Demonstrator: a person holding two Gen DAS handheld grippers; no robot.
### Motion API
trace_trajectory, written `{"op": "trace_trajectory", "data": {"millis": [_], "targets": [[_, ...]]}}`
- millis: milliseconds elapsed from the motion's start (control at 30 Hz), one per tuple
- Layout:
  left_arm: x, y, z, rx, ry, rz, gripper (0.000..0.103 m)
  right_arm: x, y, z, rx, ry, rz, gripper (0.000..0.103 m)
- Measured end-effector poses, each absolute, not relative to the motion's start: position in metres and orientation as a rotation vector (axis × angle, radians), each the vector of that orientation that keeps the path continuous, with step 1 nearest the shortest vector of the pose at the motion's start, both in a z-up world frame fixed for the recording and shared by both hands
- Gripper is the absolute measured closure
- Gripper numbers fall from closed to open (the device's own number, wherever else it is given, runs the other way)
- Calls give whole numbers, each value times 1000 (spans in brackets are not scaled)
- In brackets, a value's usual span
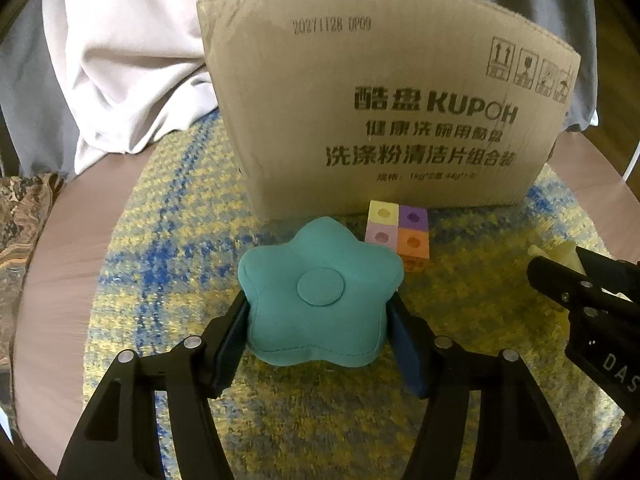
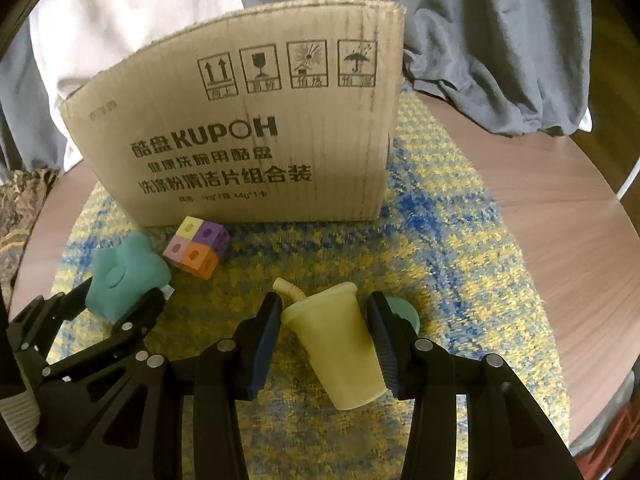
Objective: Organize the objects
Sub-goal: 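Grasp the teal flower with the left tool while the right tool grasps the yellow cup, then carry the flower and cup up over the box with both tools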
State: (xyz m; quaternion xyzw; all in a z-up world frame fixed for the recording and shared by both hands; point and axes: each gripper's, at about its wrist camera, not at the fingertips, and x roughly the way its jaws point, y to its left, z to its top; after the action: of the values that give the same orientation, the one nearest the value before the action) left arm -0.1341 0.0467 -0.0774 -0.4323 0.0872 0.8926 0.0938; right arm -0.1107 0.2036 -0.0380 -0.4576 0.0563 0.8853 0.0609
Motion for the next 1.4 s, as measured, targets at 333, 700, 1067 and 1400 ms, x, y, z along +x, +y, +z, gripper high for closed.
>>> {"op": "trace_trajectory", "data": {"millis": [333, 700, 1067, 1400], "targets": [[-124, 46, -53, -1232, 258, 2678, 42, -103, 204, -21, -1340, 184, 2707, 58], [-118, 42, -31, -1189, 234, 2696, 42, -95, 202, 6, -1281, 187, 2747, 58], [-108, 41, 1, -1101, 230, 2730, 42, -87, 203, 39, -1196, 179, 2796, 58], [-103, 41, 32, -1028, 216, 2744, 42, -79, 201, 72, -1117, 160, 2844, 58]]}}
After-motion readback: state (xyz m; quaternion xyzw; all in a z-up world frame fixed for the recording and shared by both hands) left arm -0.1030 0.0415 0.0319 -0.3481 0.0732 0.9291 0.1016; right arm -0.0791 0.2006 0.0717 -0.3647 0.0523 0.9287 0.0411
